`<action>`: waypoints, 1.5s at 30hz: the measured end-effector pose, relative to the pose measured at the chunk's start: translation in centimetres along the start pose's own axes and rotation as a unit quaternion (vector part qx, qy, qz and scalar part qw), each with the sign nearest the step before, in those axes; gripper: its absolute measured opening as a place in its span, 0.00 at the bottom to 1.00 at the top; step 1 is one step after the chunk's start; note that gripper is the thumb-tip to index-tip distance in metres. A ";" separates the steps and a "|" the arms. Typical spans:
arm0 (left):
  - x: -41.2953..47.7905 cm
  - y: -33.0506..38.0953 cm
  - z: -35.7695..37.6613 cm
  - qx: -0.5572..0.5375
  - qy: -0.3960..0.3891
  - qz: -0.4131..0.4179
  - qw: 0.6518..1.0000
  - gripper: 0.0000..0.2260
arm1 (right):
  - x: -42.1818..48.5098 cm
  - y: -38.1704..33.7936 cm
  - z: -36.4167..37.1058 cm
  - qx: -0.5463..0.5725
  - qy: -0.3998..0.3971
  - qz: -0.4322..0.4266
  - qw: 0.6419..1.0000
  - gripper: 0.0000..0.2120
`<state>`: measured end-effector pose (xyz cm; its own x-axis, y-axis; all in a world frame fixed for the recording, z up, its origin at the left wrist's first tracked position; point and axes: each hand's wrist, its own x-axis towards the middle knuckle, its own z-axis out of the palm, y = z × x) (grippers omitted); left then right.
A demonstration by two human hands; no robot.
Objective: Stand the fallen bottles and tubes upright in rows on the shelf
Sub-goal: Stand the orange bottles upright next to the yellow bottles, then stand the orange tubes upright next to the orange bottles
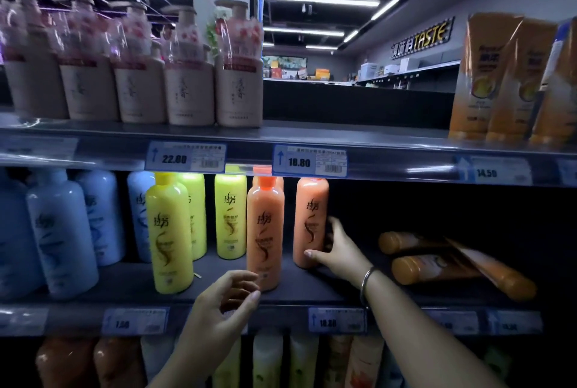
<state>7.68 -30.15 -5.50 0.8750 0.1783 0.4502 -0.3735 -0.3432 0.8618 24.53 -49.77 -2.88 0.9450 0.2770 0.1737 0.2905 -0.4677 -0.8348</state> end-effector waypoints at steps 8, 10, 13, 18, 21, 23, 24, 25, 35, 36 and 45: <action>-0.1 -0.4 -2.3 0.116 -0.089 0.007 0.989 0.07 | -0.2 -0.1 0.3 0.035 -0.023 0.000 0.999 0.42; -0.1 -0.7 -2.8 0.145 -0.120 0.010 0.982 0.07 | -0.3 -0.1 0.5 0.040 -0.022 0.001 0.999 0.41; -0.2 -0.8 -3.4 0.154 -0.145 0.000 0.977 0.06 | 0.0 -0.1 0.8 0.048 -0.025 -0.004 0.999 0.41; -0.7 -0.7 -4.3 0.152 -0.156 0.003 0.976 0.06 | 0.4 -0.3 1.2 0.062 -0.029 0.008 0.998 0.41; -0.7 -0.6 -4.3 0.147 -0.160 0.008 0.976 0.06 | -0.1 -0.6 1.1 0.041 -0.020 0.011 0.999 0.40; -0.5 -0.5 -3.8 0.154 -0.168 0.015 0.973 0.07 | -0.9 -0.6 0.9 0.040 0.003 0.015 0.999 0.40; -0.4 -0.5 -3.5 0.159 -0.175 0.020 0.971 0.07 | -1.6 -0.5 0.7 0.051 0.018 0.020 0.998 0.39; -0.3 -0.4 -3.0 0.162 -0.183 0.028 0.969 0.07 | -2.5 -0.4 0.3 0.059 0.038 0.023 0.997 0.36; 1.8 1.5 7.0 0.134 -0.277 0.129 0.943 0.06 | -15.4 4.4 -8.9 0.034 0.214 0.026 0.976 0.08; 2.2 1.9 8.4 0.137 -0.278 0.137 0.941 0.05 | -16.1 5.0 -9.9 0.040 0.227 0.035 0.973 0.07; 9.0 4.4 21.2 0.173 -0.207 0.110 0.957 0.16 | -16.7 9.9 -16.4 0.089 0.243 0.075 0.963 0.07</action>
<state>20.41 -49.61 -2.59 0.8610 -0.2887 0.4188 -0.5004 -0.6279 0.5961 14.08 -72.77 -5.50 0.9455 -0.2289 0.2316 0.1549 -0.3093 -0.9383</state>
